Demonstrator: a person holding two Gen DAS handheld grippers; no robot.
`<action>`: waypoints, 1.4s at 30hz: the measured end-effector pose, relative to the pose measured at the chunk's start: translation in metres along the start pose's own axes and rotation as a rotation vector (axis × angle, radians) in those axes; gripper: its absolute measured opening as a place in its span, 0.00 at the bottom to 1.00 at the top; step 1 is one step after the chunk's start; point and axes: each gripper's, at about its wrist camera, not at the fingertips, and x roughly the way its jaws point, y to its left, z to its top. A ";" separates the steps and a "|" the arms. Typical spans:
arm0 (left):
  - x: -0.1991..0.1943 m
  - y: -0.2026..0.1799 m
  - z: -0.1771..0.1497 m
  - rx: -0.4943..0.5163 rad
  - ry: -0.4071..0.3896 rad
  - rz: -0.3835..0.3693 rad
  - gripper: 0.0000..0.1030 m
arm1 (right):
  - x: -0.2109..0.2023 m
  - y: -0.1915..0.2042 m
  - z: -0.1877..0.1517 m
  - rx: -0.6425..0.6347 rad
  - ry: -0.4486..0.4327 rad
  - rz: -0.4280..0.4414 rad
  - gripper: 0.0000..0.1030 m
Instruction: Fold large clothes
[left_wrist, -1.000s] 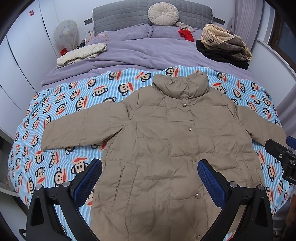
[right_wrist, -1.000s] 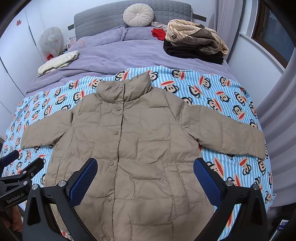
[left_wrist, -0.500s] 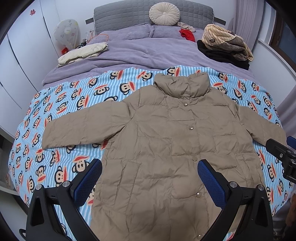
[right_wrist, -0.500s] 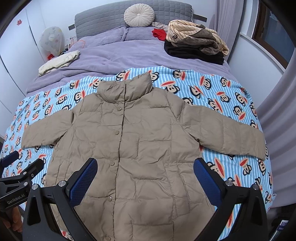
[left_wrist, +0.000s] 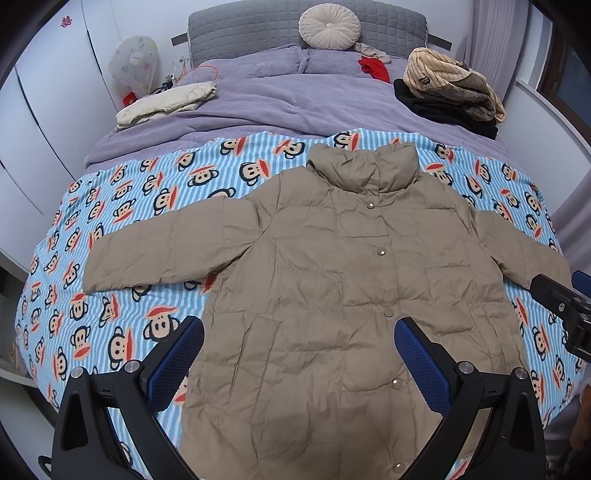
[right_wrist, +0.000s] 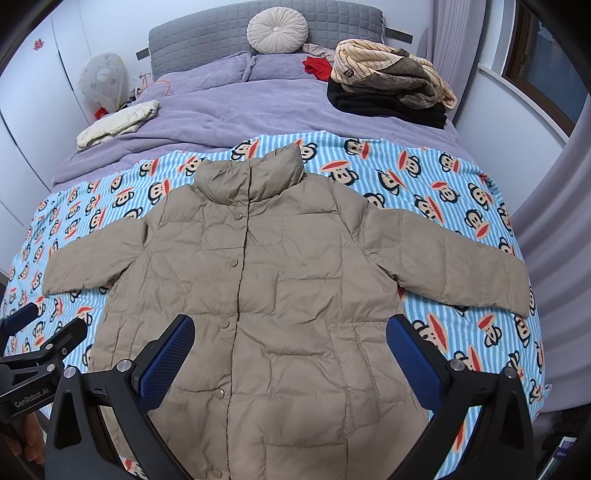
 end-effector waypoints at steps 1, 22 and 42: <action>0.000 0.000 0.000 0.000 0.000 -0.001 1.00 | 0.000 0.000 0.000 0.000 0.000 0.000 1.00; -0.002 0.000 -0.002 -0.004 0.001 -0.003 1.00 | -0.003 0.000 -0.001 -0.003 -0.001 0.000 1.00; -0.005 0.000 -0.006 -0.008 0.007 -0.007 1.00 | -0.003 0.003 -0.002 -0.004 -0.003 -0.002 1.00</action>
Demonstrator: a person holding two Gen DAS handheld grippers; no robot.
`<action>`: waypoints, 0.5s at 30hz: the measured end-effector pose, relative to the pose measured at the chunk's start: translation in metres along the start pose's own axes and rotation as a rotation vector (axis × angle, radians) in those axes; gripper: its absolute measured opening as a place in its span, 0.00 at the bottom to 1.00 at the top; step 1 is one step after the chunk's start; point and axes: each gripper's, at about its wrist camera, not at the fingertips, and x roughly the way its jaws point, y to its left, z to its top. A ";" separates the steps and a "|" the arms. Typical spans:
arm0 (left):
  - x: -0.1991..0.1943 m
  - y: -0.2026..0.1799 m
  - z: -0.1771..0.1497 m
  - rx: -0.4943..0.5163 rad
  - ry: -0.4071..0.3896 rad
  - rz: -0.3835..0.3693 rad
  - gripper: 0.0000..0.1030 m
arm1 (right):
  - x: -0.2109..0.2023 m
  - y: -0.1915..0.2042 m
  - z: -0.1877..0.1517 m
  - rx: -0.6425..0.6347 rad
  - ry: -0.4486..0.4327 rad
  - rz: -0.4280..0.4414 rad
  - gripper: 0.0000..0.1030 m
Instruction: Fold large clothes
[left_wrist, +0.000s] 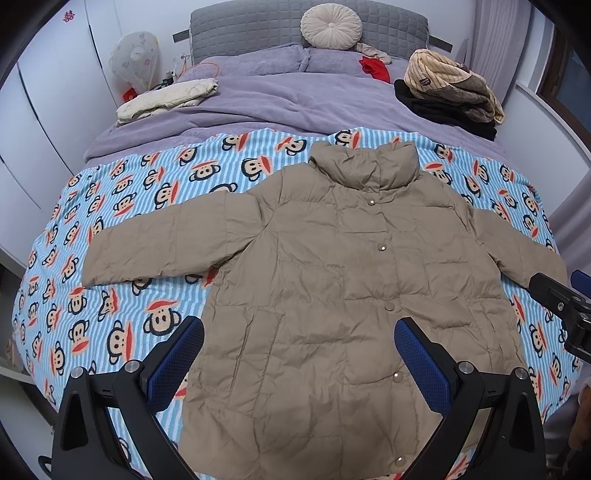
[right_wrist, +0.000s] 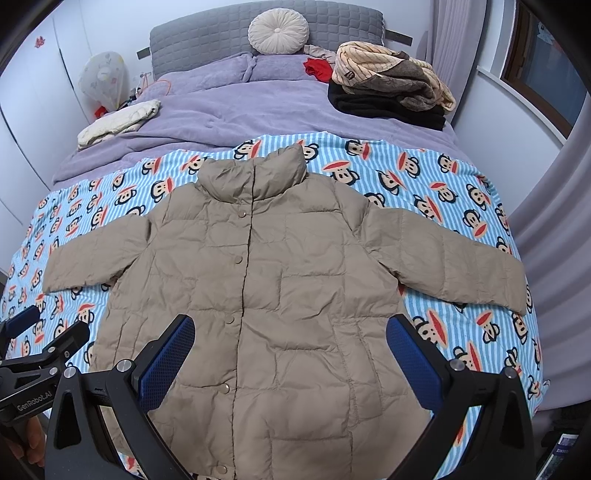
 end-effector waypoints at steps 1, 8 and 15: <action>-0.001 0.000 -0.001 -0.001 0.000 -0.001 1.00 | 0.000 0.000 0.000 0.000 0.000 0.000 1.00; 0.000 0.001 -0.002 -0.001 0.003 -0.003 1.00 | 0.001 0.002 0.001 0.000 0.001 -0.001 1.00; 0.011 0.008 0.000 -0.025 0.029 -0.027 1.00 | 0.003 0.006 0.000 -0.005 0.009 0.002 1.00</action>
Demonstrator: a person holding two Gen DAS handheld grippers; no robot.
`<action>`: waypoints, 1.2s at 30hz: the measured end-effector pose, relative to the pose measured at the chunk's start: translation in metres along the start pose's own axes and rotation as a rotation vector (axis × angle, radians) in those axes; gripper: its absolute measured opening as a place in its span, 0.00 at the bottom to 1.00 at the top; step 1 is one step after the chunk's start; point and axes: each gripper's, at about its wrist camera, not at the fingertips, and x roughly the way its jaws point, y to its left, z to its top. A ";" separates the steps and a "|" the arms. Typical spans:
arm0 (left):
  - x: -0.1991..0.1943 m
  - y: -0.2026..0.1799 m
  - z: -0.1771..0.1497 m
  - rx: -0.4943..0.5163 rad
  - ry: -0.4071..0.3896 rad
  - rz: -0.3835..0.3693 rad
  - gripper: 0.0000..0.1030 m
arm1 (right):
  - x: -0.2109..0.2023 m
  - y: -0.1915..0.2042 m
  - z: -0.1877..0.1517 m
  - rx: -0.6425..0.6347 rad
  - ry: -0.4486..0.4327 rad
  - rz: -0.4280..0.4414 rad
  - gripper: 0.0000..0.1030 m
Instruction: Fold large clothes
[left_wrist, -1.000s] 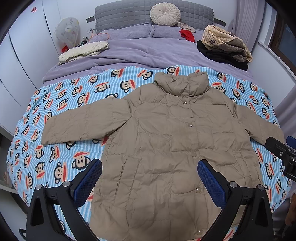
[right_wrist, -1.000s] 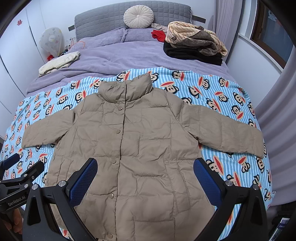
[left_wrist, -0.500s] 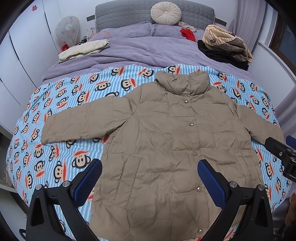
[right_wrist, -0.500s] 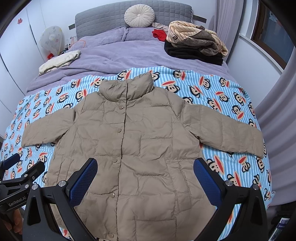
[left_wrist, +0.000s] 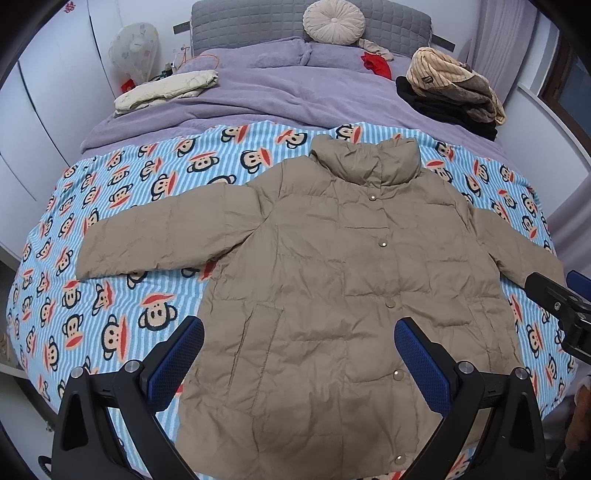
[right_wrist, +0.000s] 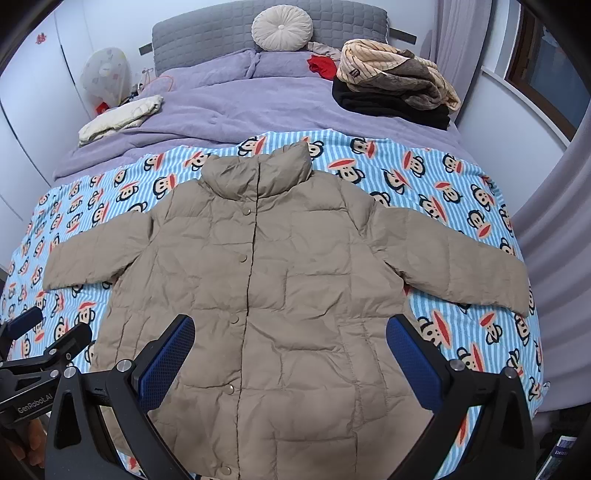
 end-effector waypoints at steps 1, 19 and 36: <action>0.002 0.002 0.001 -0.006 0.006 -0.006 1.00 | 0.001 0.000 0.000 -0.001 0.002 0.002 1.00; 0.055 0.104 0.004 -0.185 0.078 -0.149 1.00 | 0.043 0.059 0.002 0.006 0.112 0.102 1.00; 0.213 0.317 0.013 -0.712 0.039 -0.409 1.00 | 0.106 0.175 -0.003 -0.095 0.245 0.126 1.00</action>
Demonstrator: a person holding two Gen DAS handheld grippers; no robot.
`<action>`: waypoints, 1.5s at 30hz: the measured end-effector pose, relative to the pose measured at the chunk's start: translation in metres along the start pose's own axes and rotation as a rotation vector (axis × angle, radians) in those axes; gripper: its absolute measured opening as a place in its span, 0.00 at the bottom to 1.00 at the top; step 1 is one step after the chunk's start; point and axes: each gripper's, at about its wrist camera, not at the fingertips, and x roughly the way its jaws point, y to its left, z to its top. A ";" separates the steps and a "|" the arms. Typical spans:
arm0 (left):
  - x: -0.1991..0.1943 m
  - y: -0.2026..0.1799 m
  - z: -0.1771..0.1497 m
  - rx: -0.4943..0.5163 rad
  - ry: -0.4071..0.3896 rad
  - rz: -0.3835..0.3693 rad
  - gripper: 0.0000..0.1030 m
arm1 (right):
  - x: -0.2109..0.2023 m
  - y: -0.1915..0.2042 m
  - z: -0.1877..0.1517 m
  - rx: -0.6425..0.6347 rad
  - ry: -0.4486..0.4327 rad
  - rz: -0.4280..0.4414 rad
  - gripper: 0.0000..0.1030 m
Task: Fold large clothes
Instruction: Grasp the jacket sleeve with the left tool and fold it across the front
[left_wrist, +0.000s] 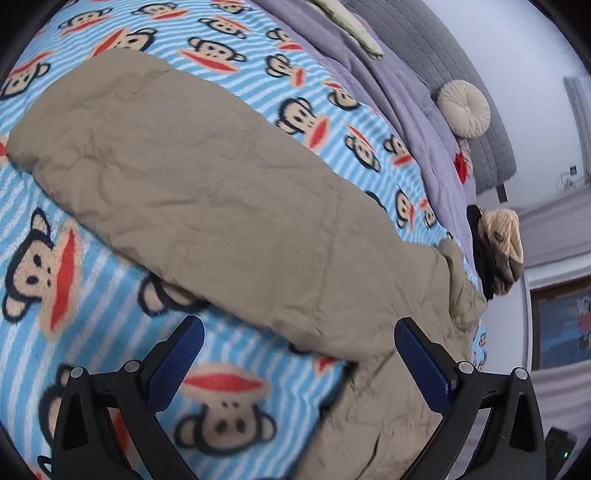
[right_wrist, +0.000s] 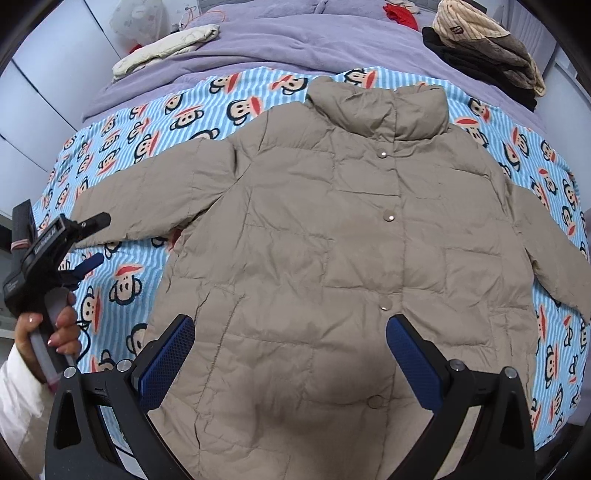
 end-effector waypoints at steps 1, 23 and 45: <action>0.003 0.009 0.009 -0.024 -0.012 0.000 1.00 | 0.004 0.004 0.001 -0.003 0.006 0.000 1.00; -0.022 0.015 0.078 0.101 -0.208 -0.033 0.11 | 0.139 0.070 0.099 0.155 0.021 0.335 0.19; 0.056 -0.313 -0.107 0.846 0.013 -0.256 0.10 | 0.088 -0.080 0.053 0.385 -0.060 0.305 0.19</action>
